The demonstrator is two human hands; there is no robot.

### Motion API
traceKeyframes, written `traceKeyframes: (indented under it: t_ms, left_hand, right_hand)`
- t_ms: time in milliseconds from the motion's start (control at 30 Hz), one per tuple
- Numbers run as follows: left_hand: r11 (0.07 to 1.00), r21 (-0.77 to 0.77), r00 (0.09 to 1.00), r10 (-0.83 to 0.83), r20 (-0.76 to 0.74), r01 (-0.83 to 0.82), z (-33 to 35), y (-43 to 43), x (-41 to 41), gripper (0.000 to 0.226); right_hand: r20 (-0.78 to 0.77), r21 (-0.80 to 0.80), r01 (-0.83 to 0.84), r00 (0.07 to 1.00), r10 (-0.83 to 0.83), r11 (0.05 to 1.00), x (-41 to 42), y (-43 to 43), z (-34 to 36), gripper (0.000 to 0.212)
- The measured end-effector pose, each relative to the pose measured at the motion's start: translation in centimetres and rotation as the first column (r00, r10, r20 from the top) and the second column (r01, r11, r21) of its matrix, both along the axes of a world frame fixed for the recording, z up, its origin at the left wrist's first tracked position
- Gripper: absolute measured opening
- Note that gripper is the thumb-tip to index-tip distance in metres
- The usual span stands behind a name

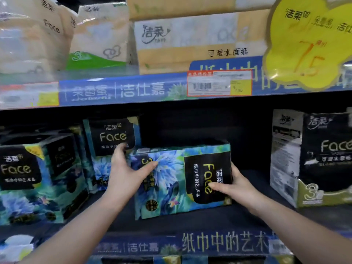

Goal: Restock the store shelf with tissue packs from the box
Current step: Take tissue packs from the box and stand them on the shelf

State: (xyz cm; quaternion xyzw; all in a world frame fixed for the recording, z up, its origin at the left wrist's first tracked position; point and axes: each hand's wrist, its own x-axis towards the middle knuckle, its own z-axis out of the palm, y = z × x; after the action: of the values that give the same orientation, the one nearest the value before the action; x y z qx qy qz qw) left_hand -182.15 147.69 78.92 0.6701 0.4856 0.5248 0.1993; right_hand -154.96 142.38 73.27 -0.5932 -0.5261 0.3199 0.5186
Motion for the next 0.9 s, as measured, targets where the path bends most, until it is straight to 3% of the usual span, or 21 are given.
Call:
traceKeyframes:
  t_ms: [67, 100, 200, 300, 367, 467, 667, 800, 900]
  left_hand:
    - [0.969, 0.246, 0.955, 0.09, -0.281, -0.019, 1.9, -0.2, 0.4, 0.086]
    - [0.947, 0.319, 0.885, 0.12, -0.45, 0.034, 2.9, -0.3, 0.8, 0.087]
    - [0.965, 0.176, 0.632, 0.014, -0.775, 0.195, 5.2, -0.8, 2.5, 0.094]
    - [0.979, -0.017, 0.4, -0.099, -0.911, 0.203, 5.9, -0.2, 4.1, 0.104]
    - [0.981, 0.0, 0.35, -0.069, -0.934, 0.193, 5.5, 0.6, 4.4, 0.097]
    - [0.976, 0.073, 0.411, -0.018, -0.912, 0.205, 5.0, 1.3, 3.9, 0.082]
    - [0.974, 0.102, 0.581, -0.034, -0.813, 0.2, 4.6, 1.6, 2.5, 0.075]
    - [0.992, 0.042, 0.802, -0.073, -0.594, 0.121, 4.5, 1.3, 1.9, 0.07]
    - [0.995, -0.005, 0.925, -0.09, -0.37, 0.095, 3.8, 1.4, 1.8, 0.051]
  right_hand:
    - [-0.013, -0.021, 0.025, 1.0, -0.025, 0.999, 0.0, -0.3, -0.1, 0.074]
    - [-0.017, -0.025, 0.035, 0.999, -0.036, 0.999, 0.0, -0.4, -0.2, 0.072]
    - [-0.033, -0.021, 0.06, 0.998, -0.061, 0.998, -0.2, -0.5, -0.2, 0.07]
    - [-0.05, -0.015, 0.062, 0.997, -0.063, 0.998, -0.7, -0.6, 0.0, 0.064]
    - [-0.066, -0.002, 0.06, 0.996, -0.06, 0.998, -0.9, -0.7, 0.2, 0.064]
    - [-0.059, 0.011, 0.06, 0.996, -0.059, 0.998, -1.2, -0.9, 0.5, 0.073]
    - [0.03, 0.073, 0.066, 0.997, -0.069, 0.995, -1.5, -1.1, 1.6, 0.088]
    - [-0.002, 0.175, 0.192, 0.981, -0.195, 0.966, -1.2, -0.6, 3.1, 0.121]
    - [-0.104, 0.216, 0.258, 0.965, -0.24, 0.942, -1.3, -0.5, 3.8, 0.142]
